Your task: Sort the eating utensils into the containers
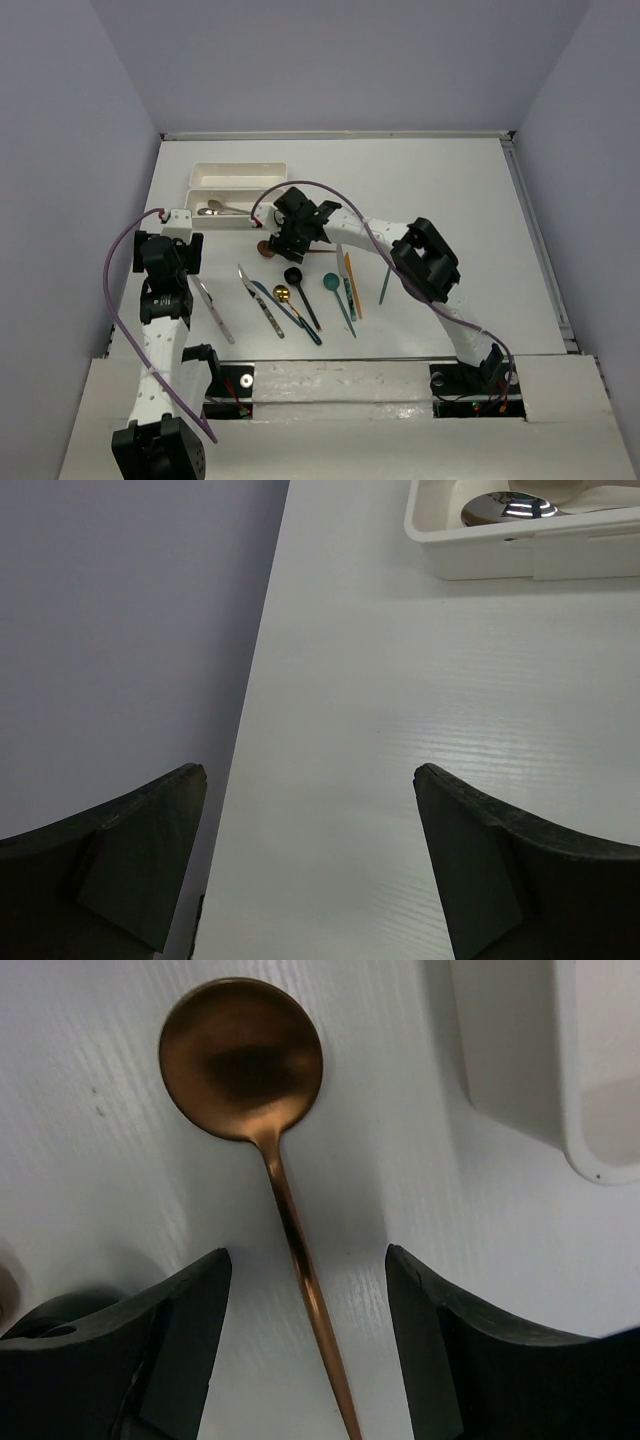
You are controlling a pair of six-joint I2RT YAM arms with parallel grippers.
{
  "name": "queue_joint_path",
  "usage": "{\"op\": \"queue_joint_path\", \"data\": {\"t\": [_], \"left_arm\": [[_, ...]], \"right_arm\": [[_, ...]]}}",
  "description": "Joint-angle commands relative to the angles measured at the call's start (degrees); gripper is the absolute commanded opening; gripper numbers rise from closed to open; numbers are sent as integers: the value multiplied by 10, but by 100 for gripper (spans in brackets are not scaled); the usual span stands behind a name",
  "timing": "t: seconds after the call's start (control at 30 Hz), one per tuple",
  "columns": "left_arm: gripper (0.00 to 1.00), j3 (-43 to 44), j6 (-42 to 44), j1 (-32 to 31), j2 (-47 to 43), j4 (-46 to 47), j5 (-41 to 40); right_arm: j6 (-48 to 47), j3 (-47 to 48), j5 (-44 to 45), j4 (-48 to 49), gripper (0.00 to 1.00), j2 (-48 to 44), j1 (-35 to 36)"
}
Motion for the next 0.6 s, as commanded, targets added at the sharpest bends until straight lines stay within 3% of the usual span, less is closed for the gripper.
{"op": "queue_joint_path", "data": {"t": [0.0,0.1,0.23,0.33,0.43,0.57], "left_arm": [[99,-4,3,4,1,16,-4],[99,-3,3,4,3,16,-4],[99,-2,3,4,5,17,-5],[99,-2,3,4,4,17,-7],[99,-3,4,4,3,18,-7],[99,-3,4,4,3,19,-7]], "right_arm": [[-11,33,-36,-5,67,20,-3],[-13,37,-37,-9,62,21,-3],[-17,52,-35,-30,45,30,-3],[-17,66,-31,-51,18,34,-3],[-19,60,-26,-58,0,30,-3],[-25,35,-18,-56,0,10,-3]]}}
